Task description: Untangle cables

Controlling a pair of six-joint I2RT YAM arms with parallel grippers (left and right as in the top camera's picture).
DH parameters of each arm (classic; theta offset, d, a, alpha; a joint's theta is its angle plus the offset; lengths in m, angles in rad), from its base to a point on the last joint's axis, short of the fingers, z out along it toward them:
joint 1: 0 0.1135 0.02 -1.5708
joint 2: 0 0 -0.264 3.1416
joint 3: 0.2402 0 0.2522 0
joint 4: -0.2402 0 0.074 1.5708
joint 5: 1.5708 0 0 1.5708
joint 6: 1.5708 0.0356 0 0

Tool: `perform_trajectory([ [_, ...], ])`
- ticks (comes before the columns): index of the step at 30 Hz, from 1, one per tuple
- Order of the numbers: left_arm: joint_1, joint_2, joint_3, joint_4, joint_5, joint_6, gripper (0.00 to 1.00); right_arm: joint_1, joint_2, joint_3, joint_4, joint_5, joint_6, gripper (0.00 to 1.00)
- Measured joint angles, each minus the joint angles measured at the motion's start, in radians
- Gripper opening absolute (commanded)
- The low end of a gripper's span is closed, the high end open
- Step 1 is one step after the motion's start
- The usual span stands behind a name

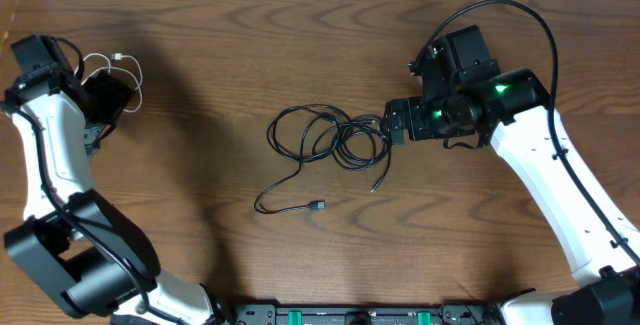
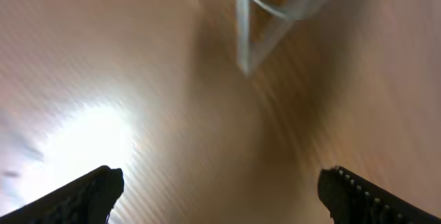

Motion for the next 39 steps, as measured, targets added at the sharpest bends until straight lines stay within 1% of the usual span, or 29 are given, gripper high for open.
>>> perform_trajectory([
  [4, -0.017, -0.060, 0.000, -0.098, 0.270, 0.106, 0.96, 0.000, 0.000, 0.000, 0.007, 0.000, 0.000, 0.99],
  [6, -0.060, -0.082, 0.000, -0.175, 0.386, 0.173, 0.96, 0.000, 0.000, 0.000, 0.013, 0.000, 0.000, 0.99],
  [8, -0.129, -0.085, 0.000, -0.246, 0.433, 0.226, 0.96, 0.000, 0.000, 0.000, 0.021, 0.000, 0.000, 0.99],
  [11, -0.268, -0.083, -0.002, -0.328, 0.419, 0.270, 0.96, -0.001, 0.000, 0.000, 0.024, 0.000, 0.009, 0.99],
  [13, -0.349, -0.083, -0.002, -0.341, 0.386, 0.286, 0.96, -0.004, 0.000, 0.000, 0.027, 0.000, 0.015, 0.99],
  [14, -0.414, -0.083, -0.003, -0.334, 0.348, 0.293, 0.96, -0.010, 0.000, 0.000, 0.027, 0.000, 0.016, 0.99],
  [15, -0.443, -0.083, -0.006, -0.326, 0.332, 0.290, 0.96, -0.016, 0.000, 0.000, 0.027, 0.000, 0.019, 0.99],
  [20, -0.610, -0.065, -0.048, -0.188, 0.196, 0.224, 0.96, -0.029, 0.000, 0.000, 0.024, 0.000, 0.023, 0.99],
  [21, -0.635, -0.053, -0.056, -0.162, 0.177, 0.209, 0.95, -0.029, 0.000, 0.000, 0.019, 0.000, 0.023, 0.99],
  [22, -0.654, -0.041, -0.060, -0.145, 0.159, 0.201, 0.90, -0.029, 0.000, 0.000, 0.012, 0.000, 0.023, 0.99],
  [26, -0.687, 0.039, -0.067, -0.100, 0.099, 0.154, 0.83, -0.029, 0.000, 0.000, -0.021, 0.000, 0.027, 0.99],
  [27, -0.687, 0.059, -0.067, -0.097, 0.090, 0.148, 0.78, -0.029, 0.000, 0.000, -0.022, 0.000, 0.027, 0.99],
  [28, -0.687, 0.081, -0.067, -0.093, 0.081, 0.142, 0.69, -0.029, 0.000, 0.000, -0.022, 0.000, 0.027, 0.99],
  [31, -0.687, 0.157, -0.068, -0.084, 0.069, 0.129, 0.51, -0.029, 0.000, 0.000, -0.021, 0.000, 0.027, 0.99],
  [35, -0.687, 0.222, -0.069, -0.072, 0.061, 0.127, 0.15, -0.029, 0.000, 0.000, -0.018, 0.000, 0.027, 0.99],
  [36, -0.687, 0.233, -0.069, -0.069, 0.063, 0.125, 0.08, -0.029, 0.000, 0.000, -0.018, 0.000, 0.027, 0.99],
  [39, -0.687, 0.241, -0.070, -0.056, 0.075, 0.122, 0.07, -0.028, 0.000, 0.000, -0.018, 0.000, 0.027, 0.99],
])
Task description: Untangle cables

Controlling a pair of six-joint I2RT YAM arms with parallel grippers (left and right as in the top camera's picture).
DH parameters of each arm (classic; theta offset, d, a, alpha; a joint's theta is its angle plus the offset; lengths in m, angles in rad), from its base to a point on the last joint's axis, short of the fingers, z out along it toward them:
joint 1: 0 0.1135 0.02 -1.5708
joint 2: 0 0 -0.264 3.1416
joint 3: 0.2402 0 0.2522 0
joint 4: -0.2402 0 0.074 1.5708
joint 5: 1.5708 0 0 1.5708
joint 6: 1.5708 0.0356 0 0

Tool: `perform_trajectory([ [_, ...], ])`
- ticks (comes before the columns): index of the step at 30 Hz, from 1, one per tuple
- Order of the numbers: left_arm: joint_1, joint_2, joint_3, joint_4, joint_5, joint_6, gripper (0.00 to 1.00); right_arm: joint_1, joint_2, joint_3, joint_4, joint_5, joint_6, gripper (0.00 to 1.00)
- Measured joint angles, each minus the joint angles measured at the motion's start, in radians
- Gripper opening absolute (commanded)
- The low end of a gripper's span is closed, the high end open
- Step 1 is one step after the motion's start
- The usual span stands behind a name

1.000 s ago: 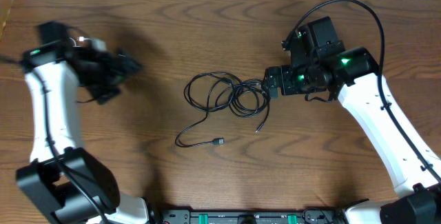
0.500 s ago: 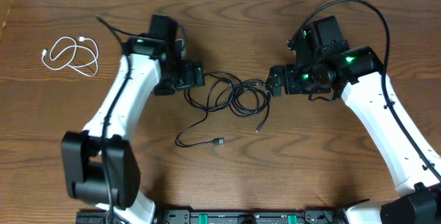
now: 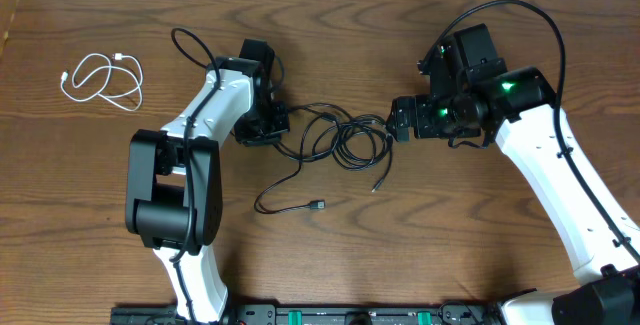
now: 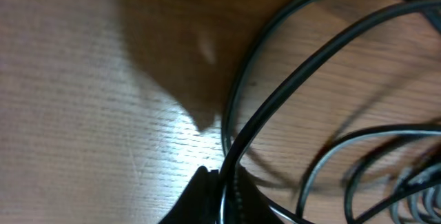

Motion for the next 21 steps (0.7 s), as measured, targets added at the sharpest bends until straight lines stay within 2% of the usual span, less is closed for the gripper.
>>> perform_trajectory([
  [5, 0.001, -0.003, 0.013, -0.020, 0.068, 0.005, 0.07, 0.002, 0.000, 0.000, 0.013, 0.000, 0.000, 0.99],
  [9, 0.001, -0.059, 0.043, -0.014, 0.209, 0.027, 0.07, 0.004, 0.000, 0.000, 0.038, 0.000, 0.001, 0.99],
  [16, -0.009, -0.360, 0.087, 0.101, 0.507, 0.033, 0.08, 0.008, 0.000, 0.000, 0.086, -0.002, 0.003, 0.99],
  [21, -0.048, -0.537, 0.097, 0.191, 0.588, -0.013, 0.07, 0.023, 0.000, 0.000, 0.154, -0.073, 0.004, 0.99],
])
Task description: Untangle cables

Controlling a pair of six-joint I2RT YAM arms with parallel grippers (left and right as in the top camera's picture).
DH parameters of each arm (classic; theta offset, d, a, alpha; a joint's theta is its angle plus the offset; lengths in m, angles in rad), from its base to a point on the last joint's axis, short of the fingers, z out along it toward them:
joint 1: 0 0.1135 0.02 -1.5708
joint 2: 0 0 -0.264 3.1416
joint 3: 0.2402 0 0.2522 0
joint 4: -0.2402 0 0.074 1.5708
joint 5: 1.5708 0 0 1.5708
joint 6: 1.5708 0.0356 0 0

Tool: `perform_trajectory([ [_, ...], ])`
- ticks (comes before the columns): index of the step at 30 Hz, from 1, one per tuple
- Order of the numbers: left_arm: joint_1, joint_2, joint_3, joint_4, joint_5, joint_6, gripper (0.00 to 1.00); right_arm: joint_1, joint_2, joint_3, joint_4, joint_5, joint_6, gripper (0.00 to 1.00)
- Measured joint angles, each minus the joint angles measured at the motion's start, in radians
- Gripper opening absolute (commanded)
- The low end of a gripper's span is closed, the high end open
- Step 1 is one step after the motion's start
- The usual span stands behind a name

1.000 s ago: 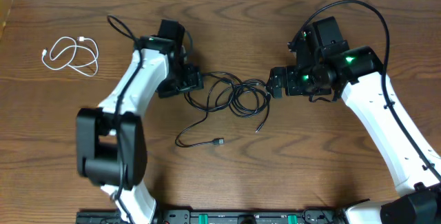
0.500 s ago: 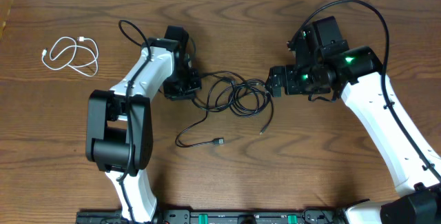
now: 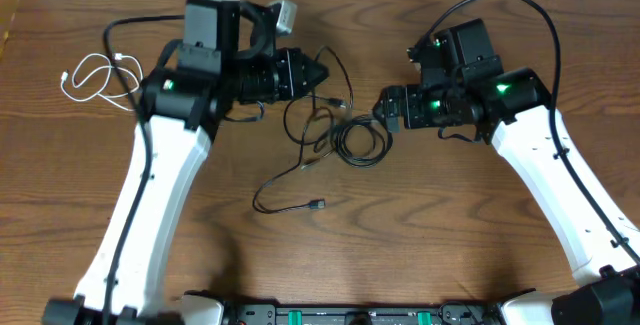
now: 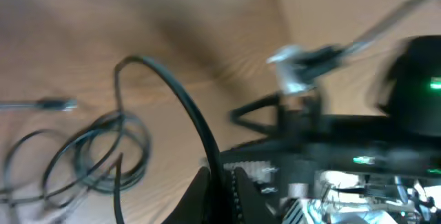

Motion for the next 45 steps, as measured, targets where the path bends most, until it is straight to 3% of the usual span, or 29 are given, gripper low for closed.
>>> perform_trajectory([
  [8, -0.039, -0.086, -0.002, 0.382, 0.081, -0.226, 0.07, 0.050, 0.000, 0.000, 0.115, -0.087, 0.040, 0.99],
  [17, -0.039, -0.103, -0.003, 0.991, 0.179, -0.626, 0.07, 0.097, 0.008, 0.001, 0.135, -0.004, 0.086, 0.99],
  [21, -0.031, -0.115, -0.002, 1.176, 0.195, -0.779, 0.07, 0.097, 0.059, 0.001, 0.139, 0.055, 0.102, 0.99],
  [31, 0.043, -0.185, -0.002, 1.233, 0.205, -1.003, 0.07, 0.035, 0.153, 0.001, 0.156, 0.153, 0.158, 0.99],
  [38, 0.112, -0.281, -0.002, 1.232, 0.234, -1.018, 0.08, -0.090, 0.153, 0.001, 0.163, 0.162, 0.193, 0.90],
  [41, 0.116, -0.299, -0.002, 1.197, 0.265, -1.017, 0.07, -0.122, 0.153, 0.001, 0.184, 0.119, 0.189, 0.93],
  [45, 0.116, -0.293, 0.000, 1.032, 0.315, -0.974, 0.07, -0.147, 0.153, 0.001, 0.200, 0.036, 0.184, 0.98],
])
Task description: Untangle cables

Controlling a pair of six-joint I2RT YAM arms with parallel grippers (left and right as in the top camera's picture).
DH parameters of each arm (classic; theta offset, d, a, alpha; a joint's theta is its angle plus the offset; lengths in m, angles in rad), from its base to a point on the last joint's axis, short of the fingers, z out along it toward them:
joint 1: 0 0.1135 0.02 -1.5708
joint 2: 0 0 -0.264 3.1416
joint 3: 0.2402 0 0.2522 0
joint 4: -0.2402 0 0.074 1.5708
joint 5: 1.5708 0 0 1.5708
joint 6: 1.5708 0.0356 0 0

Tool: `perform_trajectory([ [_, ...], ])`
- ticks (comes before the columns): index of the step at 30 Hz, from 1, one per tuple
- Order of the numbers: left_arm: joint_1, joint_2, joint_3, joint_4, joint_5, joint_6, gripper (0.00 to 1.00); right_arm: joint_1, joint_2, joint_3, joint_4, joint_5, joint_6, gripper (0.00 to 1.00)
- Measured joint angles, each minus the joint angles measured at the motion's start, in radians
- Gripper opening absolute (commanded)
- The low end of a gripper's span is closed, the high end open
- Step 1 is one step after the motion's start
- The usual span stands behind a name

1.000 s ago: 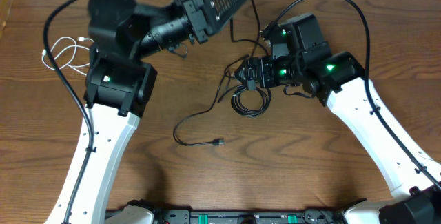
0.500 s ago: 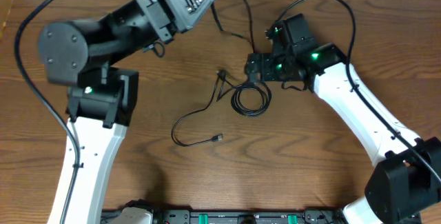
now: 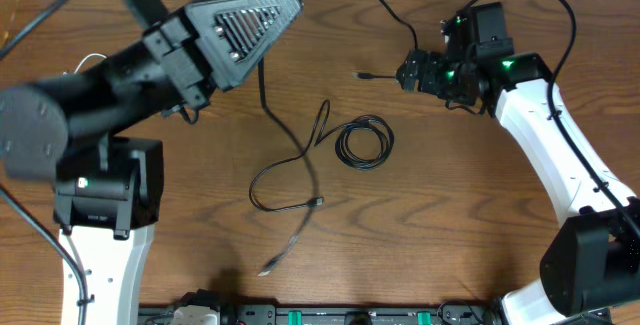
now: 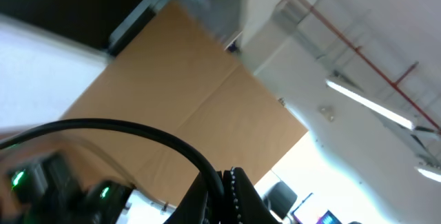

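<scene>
My left gripper is raised high off the table, close under the overhead camera. It is shut on a black cable [image 3: 300, 155]. In the left wrist view the left gripper [image 4: 222, 182] points at the room, with the cable [image 4: 138, 131] arching out of the pinched fingers. From it one strand hangs down to a loop on the table, and another runs over toward my right gripper [image 3: 405, 70]. The right gripper looks shut on a black strand whose plug end [image 3: 365, 75] sticks out to the left. A small black coil [image 3: 365, 143] lies flat mid-table.
A white cable [image 3: 85, 63] lies at the far left, mostly hidden behind my left arm. Two plug ends rest on the wooden table [image 3: 480, 235], one [image 3: 316, 202] by the loop and one [image 3: 268, 263] nearer the front edge.
My left gripper, still shut on the black strand, now stands far higher than before. The right gripper has shifted up and right. The bundle has spread into a coil, a loop and long strands.
First my left gripper was open by the white cable at far left, the right gripper at the black tangle's right edge. Then the left was shut on a strand at the tangle's left side. Then it held that strand above the table, and now high up, the tangle drawn apart.
</scene>
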Motion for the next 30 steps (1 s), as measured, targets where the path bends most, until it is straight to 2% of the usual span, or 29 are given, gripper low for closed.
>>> perform_trajectory([
  [7, 0.000, 0.047, 0.003, -0.493, 0.023, 0.240, 0.07, -0.029, -0.003, -0.001, 0.001, -0.101, -0.016, 0.99],
  [11, 0.000, 0.082, 0.002, -0.661, 0.018, 0.374, 0.07, -0.029, -0.016, -0.001, -0.010, -0.123, -0.035, 0.99],
  [17, 0.000, 0.118, 0.002, -0.752, 0.016, 0.471, 0.07, -0.029, -0.019, -0.001, 0.050, -0.281, -0.162, 0.99],
  [25, 0.000, 0.122, 0.002, -0.755, 0.012, 0.499, 0.07, -0.031, -0.050, -0.001, 0.213, -0.573, -0.312, 0.99],
  [30, 0.000, 0.122, 0.002, -0.755, 0.012, 0.499, 0.07, -0.020, -0.104, -0.001, 0.230, -0.666, -0.413, 0.99],
])
